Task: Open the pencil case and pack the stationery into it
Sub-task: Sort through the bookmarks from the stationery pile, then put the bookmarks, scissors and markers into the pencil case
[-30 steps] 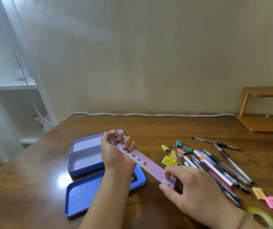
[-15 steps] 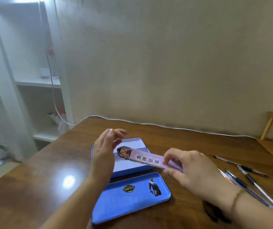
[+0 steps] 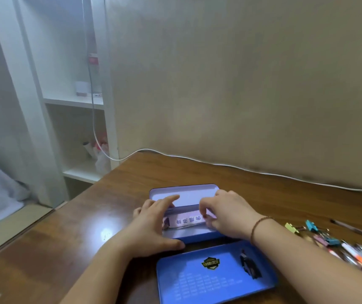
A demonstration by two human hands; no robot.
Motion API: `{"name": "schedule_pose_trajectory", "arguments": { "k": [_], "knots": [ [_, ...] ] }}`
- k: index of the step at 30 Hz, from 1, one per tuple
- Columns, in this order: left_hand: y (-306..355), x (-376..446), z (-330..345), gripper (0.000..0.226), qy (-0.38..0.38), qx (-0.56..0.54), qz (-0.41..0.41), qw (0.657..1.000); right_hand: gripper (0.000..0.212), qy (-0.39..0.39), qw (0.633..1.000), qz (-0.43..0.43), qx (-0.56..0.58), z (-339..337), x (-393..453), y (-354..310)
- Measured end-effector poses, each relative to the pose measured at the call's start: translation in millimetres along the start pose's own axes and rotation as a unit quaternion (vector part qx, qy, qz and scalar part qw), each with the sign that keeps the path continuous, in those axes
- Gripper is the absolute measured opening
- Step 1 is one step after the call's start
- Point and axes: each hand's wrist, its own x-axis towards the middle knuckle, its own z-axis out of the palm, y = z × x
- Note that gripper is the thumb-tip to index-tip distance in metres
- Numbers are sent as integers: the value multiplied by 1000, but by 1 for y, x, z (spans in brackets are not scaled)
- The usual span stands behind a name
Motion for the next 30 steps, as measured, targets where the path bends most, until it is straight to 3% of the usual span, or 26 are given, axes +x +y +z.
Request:
{"name": "schedule_pose_trajectory", "arguments": {
  "k": [6,11,16,19,25,30],
  "knots": [
    [-2,3,-2,90,-17,2,29,999,18,9,999,-30,22,2,1,5],
    [-8,6,1,79,-25,-7,54,998,34,39,994,-27,-95,1,0,10],
    [-9,6,0,65,-29,-11,64,997,37,59,997,7,-41,0,-8,11],
    [-10,6,1,56,-32,-6,78,996,31,121,992,31,8,-12,-34,16],
    [-7,8,5,57,-38,-12,107,993,15,226,943,223,100,-44,-143,79],
    [-5,5,9,72,-69,-11,108,992,6,242,854,439,140,-52,-214,150]
  ]
}}
